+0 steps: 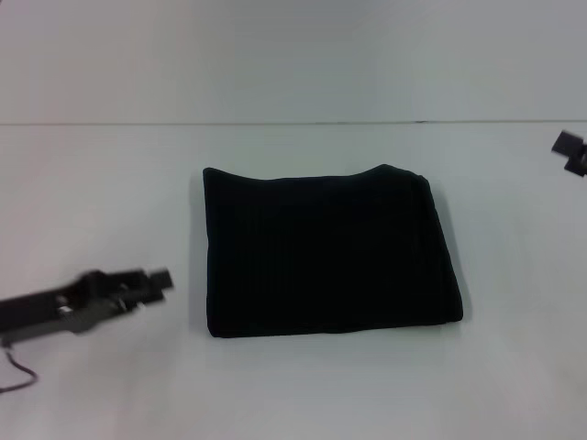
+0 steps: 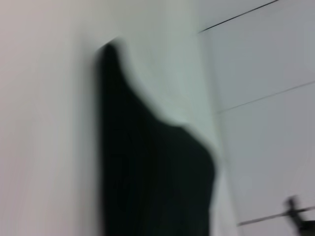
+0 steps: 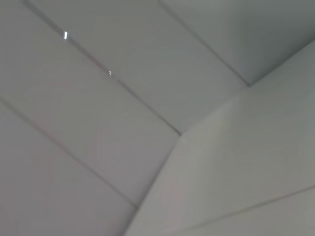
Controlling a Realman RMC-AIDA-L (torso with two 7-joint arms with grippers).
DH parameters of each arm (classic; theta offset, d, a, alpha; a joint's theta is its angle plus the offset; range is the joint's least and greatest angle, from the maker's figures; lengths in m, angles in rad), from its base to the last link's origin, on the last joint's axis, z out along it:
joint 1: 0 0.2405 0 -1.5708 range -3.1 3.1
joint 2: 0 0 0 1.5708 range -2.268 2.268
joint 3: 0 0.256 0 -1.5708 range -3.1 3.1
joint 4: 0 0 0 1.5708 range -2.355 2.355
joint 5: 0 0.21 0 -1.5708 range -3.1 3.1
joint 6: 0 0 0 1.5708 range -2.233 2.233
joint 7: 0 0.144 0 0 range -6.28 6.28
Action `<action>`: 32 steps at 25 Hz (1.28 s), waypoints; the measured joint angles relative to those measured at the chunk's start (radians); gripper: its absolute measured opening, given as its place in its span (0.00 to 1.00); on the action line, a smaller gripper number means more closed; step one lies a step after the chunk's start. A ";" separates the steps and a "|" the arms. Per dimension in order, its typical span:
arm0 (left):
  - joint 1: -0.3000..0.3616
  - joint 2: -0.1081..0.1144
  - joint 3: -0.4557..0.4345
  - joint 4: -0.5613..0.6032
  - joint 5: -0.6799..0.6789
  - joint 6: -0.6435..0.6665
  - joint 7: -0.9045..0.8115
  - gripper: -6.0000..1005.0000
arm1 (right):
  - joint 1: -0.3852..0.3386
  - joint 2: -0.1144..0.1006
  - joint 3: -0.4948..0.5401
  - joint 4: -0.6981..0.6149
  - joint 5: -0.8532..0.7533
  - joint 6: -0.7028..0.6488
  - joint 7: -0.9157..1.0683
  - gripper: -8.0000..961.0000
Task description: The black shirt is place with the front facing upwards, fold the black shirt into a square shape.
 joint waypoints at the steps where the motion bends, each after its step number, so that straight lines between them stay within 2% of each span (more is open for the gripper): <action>1: 0.008 0.000 -0.044 0.009 -0.009 0.045 0.065 0.21 | 0.000 -0.001 -0.004 -0.017 -0.024 -0.004 -0.016 0.98; 3: 0.007 -0.004 -0.092 0.016 -0.019 0.120 0.231 0.25 | -0.001 -0.001 -0.013 -0.060 -0.080 -0.016 -0.044 0.98; 8: -0.051 -0.004 -0.022 0.019 0.001 0.090 0.420 0.36 | 0.022 0.010 -0.068 -0.108 -0.204 -0.040 -0.212 0.98; 10: -0.088 -0.007 0.017 0.020 0.002 0.059 0.509 0.44 | 0.041 0.029 -0.102 -0.112 -0.237 -0.039 -0.309 0.98; 13: -0.144 -0.023 0.075 0.023 0.003 -0.012 0.634 0.56 | 0.073 0.069 -0.121 -0.116 -0.271 -0.030 -0.428 0.98; 15: -0.157 -0.028 0.092 0.024 0.004 -0.036 0.650 0.71 | 0.092 0.094 -0.130 -0.123 -0.286 -0.022 -0.485 0.98; 16: -0.181 -0.036 0.137 0.026 0.006 -0.087 0.662 0.78 | 0.100 0.103 -0.139 -0.127 -0.291 -0.021 -0.506 0.98; 18: -0.192 -0.039 0.175 0.028 0.007 -0.118 0.664 0.84 | 0.113 0.114 -0.170 -0.131 -0.295 -0.017 -0.530 0.98; 21: -0.196 -0.047 0.209 0.041 0.007 -0.149 0.674 0.93 | 0.121 0.116 -0.223 -0.127 -0.296 0.000 -0.533 0.98; 32: -0.198 -0.060 0.222 0.076 0.005 -0.144 0.714 0.93 | 0.129 0.117 -0.246 -0.118 -0.290 0.033 -0.529 0.98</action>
